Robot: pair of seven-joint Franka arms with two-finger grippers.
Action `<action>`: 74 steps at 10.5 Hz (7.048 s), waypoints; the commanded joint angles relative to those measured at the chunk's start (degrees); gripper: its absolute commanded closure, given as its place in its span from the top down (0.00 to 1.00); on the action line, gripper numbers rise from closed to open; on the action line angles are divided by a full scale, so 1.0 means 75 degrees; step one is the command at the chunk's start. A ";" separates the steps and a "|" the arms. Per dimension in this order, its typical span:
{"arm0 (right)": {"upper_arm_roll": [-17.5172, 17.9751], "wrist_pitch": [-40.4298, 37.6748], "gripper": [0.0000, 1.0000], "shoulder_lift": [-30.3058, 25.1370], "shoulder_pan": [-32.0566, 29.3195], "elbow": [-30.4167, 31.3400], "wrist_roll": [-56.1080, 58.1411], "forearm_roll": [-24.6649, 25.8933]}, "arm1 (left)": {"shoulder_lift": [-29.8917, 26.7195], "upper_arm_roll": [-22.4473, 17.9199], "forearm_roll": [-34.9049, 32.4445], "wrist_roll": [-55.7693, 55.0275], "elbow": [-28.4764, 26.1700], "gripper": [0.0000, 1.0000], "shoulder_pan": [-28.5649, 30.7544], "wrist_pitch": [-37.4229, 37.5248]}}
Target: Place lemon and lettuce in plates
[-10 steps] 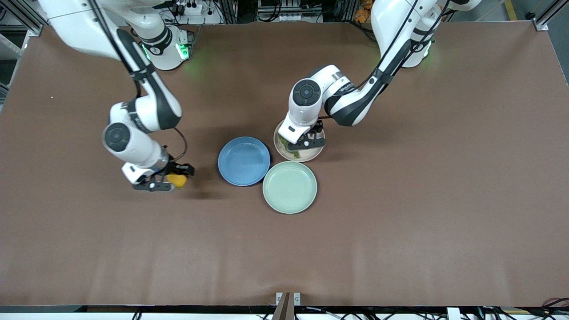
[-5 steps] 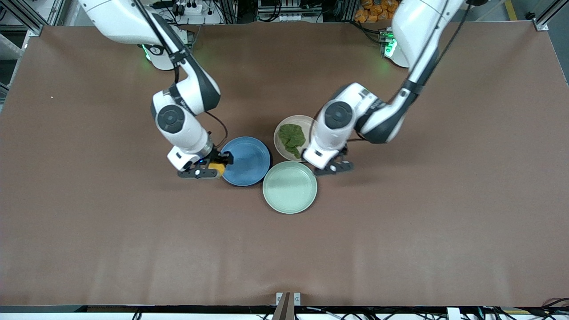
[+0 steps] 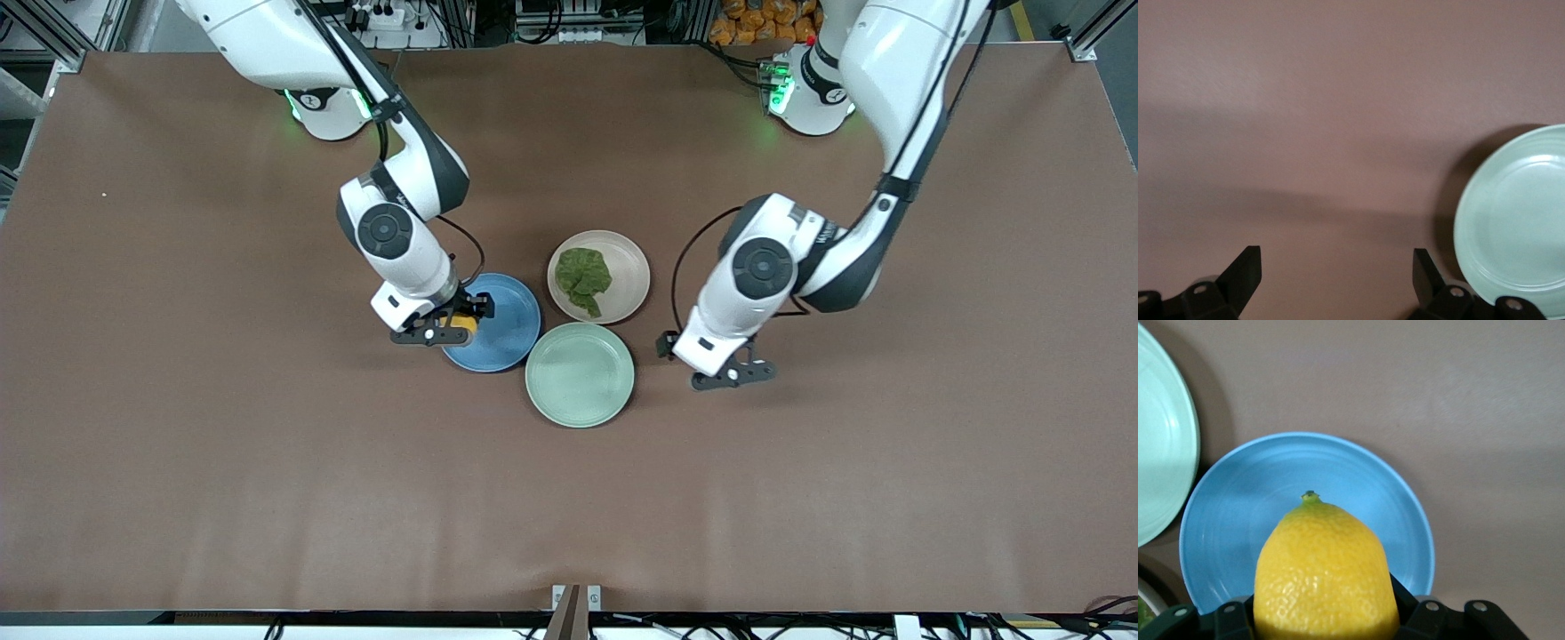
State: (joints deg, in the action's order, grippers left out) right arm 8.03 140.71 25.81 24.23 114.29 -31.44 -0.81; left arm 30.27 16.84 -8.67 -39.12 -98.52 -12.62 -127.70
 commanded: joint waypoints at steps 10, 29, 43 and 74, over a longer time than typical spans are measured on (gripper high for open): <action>-0.0121 0.0692 1.00 0.0965 0.0262 -0.0483 -0.0378 0.0096 | -0.1770 -0.0636 0.0413 0.2998 -0.1509 1.00 0.0875 0.2579; -0.0110 -0.5741 1.00 0.0145 -0.2889 -0.3871 0.2422 0.0492 | -0.4317 -0.0921 0.1262 0.4126 0.0934 1.00 0.1050 0.4450; -0.0133 -0.7148 1.00 -0.2234 -0.3805 -0.3953 0.4233 0.0917 | -0.4211 -0.0909 0.1262 0.4115 0.1569 1.00 0.1085 0.5425; -0.0074 -0.7500 1.00 -0.3453 -0.4462 -0.3273 0.4239 0.0038 | -0.4012 -0.0921 0.1285 0.4032 0.1545 1.00 0.1097 0.5425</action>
State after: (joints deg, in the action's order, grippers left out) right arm 6.97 83.81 1.31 -8.52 88.30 0.85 -0.17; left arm -0.48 9.98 0.02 -10.11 -88.34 -4.69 -88.14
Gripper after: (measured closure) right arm 0.000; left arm 0.000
